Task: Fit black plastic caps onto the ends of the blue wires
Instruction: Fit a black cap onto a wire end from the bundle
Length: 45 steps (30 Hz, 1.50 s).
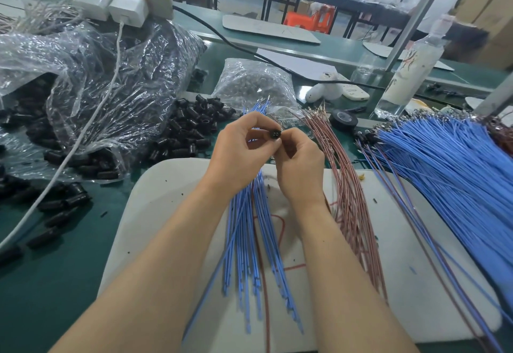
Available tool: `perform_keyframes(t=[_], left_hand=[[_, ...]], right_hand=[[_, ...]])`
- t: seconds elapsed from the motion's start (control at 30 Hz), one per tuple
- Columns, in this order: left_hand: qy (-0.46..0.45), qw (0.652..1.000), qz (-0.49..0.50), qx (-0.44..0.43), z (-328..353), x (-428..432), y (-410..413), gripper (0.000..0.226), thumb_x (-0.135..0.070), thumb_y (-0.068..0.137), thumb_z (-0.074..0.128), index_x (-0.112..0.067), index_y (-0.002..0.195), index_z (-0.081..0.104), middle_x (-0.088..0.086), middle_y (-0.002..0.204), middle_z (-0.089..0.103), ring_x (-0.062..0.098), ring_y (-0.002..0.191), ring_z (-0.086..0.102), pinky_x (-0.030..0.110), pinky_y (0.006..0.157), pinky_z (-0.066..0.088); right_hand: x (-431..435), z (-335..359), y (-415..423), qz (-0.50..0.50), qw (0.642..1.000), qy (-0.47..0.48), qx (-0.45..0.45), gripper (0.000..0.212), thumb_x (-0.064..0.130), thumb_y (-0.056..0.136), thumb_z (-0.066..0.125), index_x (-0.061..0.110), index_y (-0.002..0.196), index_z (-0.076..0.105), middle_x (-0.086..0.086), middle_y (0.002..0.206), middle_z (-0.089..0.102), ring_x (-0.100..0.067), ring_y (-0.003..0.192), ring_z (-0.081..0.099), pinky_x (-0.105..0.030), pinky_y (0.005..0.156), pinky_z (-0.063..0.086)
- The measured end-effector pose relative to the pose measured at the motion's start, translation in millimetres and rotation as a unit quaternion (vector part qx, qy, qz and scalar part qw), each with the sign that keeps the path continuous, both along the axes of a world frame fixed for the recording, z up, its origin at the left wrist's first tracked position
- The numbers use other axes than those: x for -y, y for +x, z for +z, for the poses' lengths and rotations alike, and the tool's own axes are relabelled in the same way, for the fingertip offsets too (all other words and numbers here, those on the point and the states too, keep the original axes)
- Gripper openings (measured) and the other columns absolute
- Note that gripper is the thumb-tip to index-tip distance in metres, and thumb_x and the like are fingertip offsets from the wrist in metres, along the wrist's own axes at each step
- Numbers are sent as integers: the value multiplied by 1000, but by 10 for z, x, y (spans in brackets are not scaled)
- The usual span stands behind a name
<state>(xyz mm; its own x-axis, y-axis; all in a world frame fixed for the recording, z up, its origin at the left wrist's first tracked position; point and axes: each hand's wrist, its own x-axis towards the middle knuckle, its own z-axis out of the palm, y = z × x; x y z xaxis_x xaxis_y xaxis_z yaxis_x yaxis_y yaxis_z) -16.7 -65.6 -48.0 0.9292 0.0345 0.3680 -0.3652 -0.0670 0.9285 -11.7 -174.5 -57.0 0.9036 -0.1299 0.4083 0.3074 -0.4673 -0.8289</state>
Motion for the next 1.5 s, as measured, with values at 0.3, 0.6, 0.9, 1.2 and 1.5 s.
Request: perform_keyframes(t=[0.3, 0.6, 0.9, 1.2, 1.5], left_hand=[[1, 1000, 13, 9, 16, -24, 26, 27, 2, 80, 68, -25, 82, 64, -7, 79, 67, 8, 78, 64, 24, 80, 51], [34, 997, 62, -2, -4, -79, 57, 25, 0, 83, 66, -25, 82, 62, -7, 78, 65, 6, 75, 62, 18, 80, 51], [39, 997, 63, -3, -6, -70, 66, 28, -1, 84, 65, -28, 80, 61, -11, 79, 64, 8, 80, 63, 18, 79, 51], [51, 997, 60, -5, -39, -59, 74, 26, -1, 84, 65, -27, 82, 60, -10, 80, 64, 9, 81, 63, 19, 81, 52], [48, 997, 58, -10, -40, -57, 75, 26, -1, 85, 64, -27, 82, 60, -9, 81, 64, 9, 82, 63, 17, 80, 51]], right_hand=[[133, 89, 55, 20, 998, -34, -47, 18, 6, 88, 61, 10, 104, 70, -5, 89, 71, -18, 81, 66, -34, 82, 54], [235, 61, 69, -51, 962, -232, -134, 16, 19, 89, 60, 24, 98, 72, -3, 111, 61, -15, 94, 57, -24, 75, 39], [203, 51, 75, -77, 954, -240, -164, 27, 23, 89, 62, 24, 116, 61, -7, 118, 51, -22, 103, 54, -33, 88, 44], [272, 53, 86, -88, 950, -234, -185, 33, 7, 90, 47, 29, 92, 71, -5, 118, 49, -23, 89, 55, -26, 71, 38], [369, 86, 59, -145, 964, -165, -149, 24, 8, 88, 50, 20, 100, 67, -8, 109, 62, -23, 97, 58, -38, 87, 48]])
